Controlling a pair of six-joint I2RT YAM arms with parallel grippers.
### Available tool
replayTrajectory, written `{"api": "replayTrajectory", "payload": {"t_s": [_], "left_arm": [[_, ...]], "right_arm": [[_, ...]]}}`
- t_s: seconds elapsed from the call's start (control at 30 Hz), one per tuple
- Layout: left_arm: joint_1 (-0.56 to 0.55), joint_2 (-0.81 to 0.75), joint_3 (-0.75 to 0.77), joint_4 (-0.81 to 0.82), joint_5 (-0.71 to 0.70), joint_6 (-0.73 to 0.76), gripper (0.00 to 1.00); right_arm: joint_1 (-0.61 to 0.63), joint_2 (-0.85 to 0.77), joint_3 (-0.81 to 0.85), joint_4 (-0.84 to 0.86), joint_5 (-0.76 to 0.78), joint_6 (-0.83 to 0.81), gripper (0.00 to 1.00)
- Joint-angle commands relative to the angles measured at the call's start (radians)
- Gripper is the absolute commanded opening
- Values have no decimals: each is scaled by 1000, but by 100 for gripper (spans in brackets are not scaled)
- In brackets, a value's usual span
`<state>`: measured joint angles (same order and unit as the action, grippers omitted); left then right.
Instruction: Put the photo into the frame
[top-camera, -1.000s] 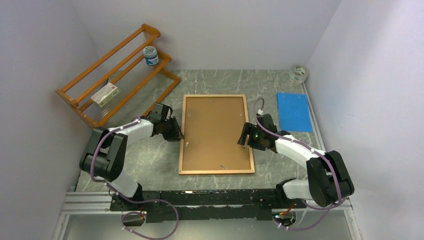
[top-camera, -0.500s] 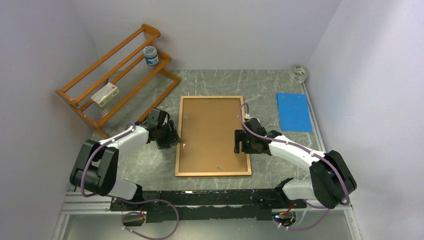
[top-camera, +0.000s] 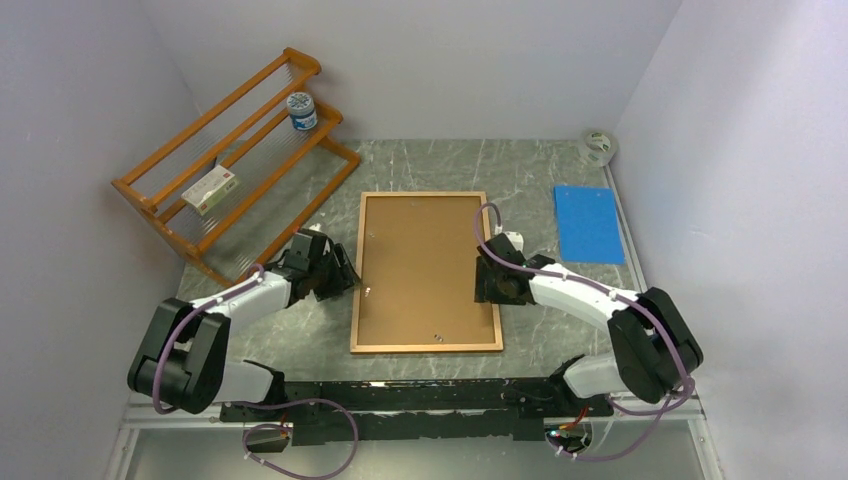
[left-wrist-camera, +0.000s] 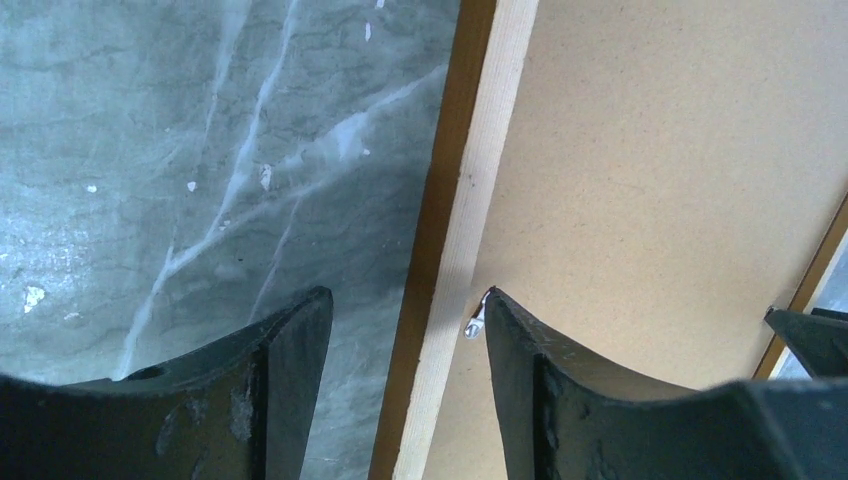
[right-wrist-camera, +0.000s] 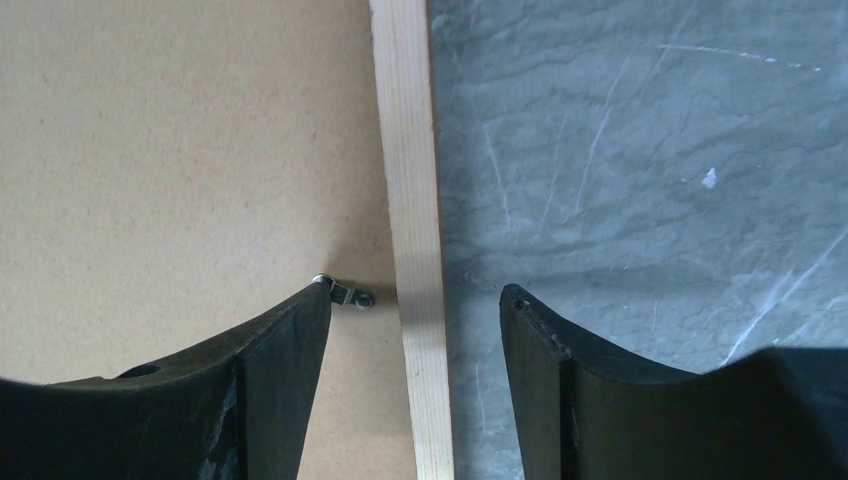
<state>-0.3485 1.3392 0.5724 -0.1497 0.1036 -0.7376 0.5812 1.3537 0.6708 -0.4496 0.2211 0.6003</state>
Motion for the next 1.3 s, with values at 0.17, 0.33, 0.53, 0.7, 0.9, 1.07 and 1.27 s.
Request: {"api": "replayTrajectory", "payload": {"t_s": [0.17, 0.33, 0.53, 0.7, 0.9, 1.07, 1.27], "left_arm": [[0, -15, -29, 63, -10, 33, 62], [0, -10, -30, 62, 9, 32, 60], [0, -22, -28, 32, 12, 26, 60], [1, -33, -30, 35, 32, 31, 58], [2, -50, -52, 53, 12, 60, 53], [1, -30, -59, 71, 17, 67, 49], [2, -18, -68, 82, 14, 73, 45]], "right_arm": [[4, 86, 138, -68, 117, 17, 60], [5, 92, 144, -82, 82, 24, 51], [5, 56, 125, -64, 22, 17, 72], [5, 59, 118, -76, -2, -7, 69], [22, 99, 137, -112, 8, -32, 66], [23, 126, 147, -112, 37, -17, 59], [24, 165, 161, -147, 93, 24, 50]]}}
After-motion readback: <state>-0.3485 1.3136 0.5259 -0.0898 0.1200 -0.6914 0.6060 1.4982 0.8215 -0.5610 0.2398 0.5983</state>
